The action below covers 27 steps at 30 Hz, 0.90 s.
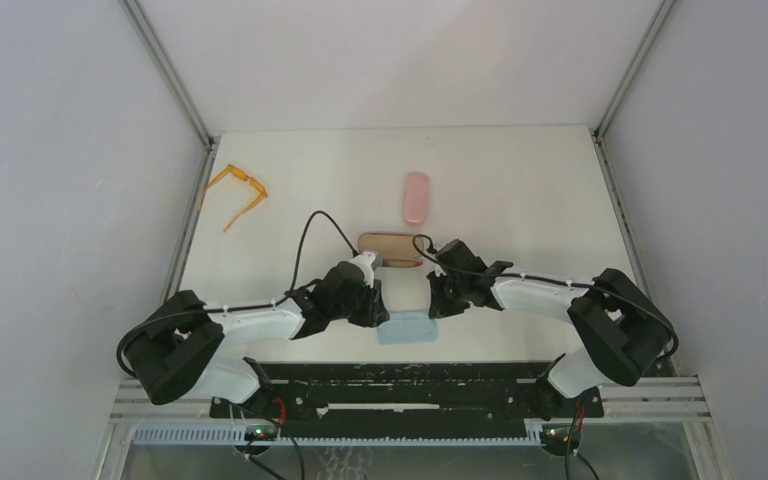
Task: Organize the sunglasses
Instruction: Pick up the glasses cleaning cloth from the center of the board.
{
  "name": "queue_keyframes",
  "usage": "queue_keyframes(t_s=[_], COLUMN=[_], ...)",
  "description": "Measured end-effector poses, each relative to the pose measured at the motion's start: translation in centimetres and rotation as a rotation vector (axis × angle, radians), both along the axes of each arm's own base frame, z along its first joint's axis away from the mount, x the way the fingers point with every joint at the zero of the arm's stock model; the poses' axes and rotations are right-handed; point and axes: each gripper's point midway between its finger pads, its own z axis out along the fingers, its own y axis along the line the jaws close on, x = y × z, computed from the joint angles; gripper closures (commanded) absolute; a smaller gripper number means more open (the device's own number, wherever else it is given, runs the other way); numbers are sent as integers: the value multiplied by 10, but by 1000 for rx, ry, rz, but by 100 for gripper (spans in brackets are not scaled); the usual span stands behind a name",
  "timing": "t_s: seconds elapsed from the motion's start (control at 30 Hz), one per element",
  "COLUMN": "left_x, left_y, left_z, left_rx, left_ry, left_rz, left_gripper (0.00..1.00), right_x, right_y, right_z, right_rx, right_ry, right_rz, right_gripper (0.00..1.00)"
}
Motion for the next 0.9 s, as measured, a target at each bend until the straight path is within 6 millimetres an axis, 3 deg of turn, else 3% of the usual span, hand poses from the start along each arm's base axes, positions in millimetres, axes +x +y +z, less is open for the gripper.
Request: queue_keyframes(t_s=[0.23, 0.53, 0.73, 0.9], left_x=[0, 5, 17, 41], left_y=[-1, 4, 18, 26], left_z=[0, 7, 22, 39], left_rx=[-3, 8, 42, 80], left_ry=[-1, -38, -113, -180], left_rz=[-3, 19, 55, 92], left_gripper=[100, 100, 100, 100], right_x=[0, -4, 9, 25], right_y=[0, 7, 21, 28], right_z=[0, 14, 33, 46], right_rx=[-1, 33, 104, 117], right_ry=[0, -49, -120, -172], right_rz=[-2, 20, 1, -18], right_gripper=[100, 100, 100, 100])
